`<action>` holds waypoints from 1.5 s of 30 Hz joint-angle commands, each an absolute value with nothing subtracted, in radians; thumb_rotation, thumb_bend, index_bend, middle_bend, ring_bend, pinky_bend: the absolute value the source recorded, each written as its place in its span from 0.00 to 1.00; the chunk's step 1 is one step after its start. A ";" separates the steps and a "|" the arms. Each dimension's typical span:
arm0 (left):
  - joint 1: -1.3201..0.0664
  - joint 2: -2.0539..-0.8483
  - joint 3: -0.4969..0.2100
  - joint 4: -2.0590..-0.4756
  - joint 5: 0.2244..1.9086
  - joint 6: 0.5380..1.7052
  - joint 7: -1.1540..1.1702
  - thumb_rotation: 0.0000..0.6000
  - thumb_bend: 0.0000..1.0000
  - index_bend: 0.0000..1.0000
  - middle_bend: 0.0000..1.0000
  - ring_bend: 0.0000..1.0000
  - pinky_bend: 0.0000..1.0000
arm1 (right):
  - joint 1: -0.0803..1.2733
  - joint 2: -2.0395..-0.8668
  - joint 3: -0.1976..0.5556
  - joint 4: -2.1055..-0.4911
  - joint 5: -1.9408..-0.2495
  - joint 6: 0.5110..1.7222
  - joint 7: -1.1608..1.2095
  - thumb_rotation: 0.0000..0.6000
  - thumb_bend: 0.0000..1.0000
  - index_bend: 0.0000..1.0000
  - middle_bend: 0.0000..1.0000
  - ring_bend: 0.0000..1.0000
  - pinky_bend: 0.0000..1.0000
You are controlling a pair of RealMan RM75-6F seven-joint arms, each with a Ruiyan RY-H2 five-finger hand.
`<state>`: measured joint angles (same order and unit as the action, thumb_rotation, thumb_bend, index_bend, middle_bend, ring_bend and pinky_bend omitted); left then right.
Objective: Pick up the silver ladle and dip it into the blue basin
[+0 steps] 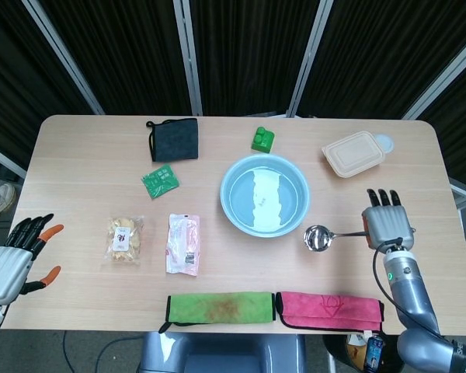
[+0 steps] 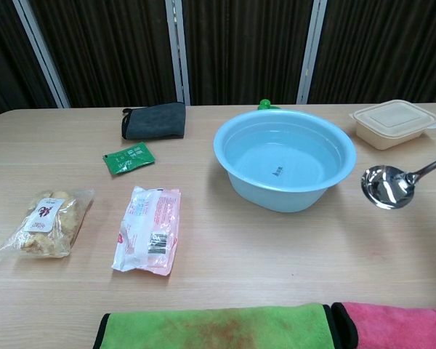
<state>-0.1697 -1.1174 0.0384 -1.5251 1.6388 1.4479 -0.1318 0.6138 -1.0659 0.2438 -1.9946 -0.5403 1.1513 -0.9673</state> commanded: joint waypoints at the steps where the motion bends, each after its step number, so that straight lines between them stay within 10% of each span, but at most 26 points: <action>1: -0.170 -1.119 0.037 -1.526 1.635 1.446 -0.128 1.00 0.30 0.14 0.00 0.00 0.00 | 0.679 -1.030 0.271 -2.030 -0.445 1.161 -1.014 1.00 0.44 0.71 0.05 0.00 0.00; 17: -0.168 -1.118 0.031 -1.527 1.623 1.446 -0.128 1.00 0.30 0.14 0.00 0.00 0.00 | 0.854 -1.002 0.288 -2.052 -0.240 1.126 -1.042 1.00 0.44 0.71 0.05 0.00 0.00; 45: -0.179 -1.115 -0.005 -1.505 1.535 1.396 -0.161 1.00 0.30 0.14 0.00 0.00 0.00 | 1.161 -1.318 0.232 -1.625 0.001 0.924 -1.044 1.00 0.44 0.71 0.05 0.00 0.00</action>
<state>-0.1784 -1.1152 -0.0044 -1.5064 1.5364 1.3976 -0.1607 1.1463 -1.2971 0.2409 -1.6501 -0.0085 0.9411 -1.0461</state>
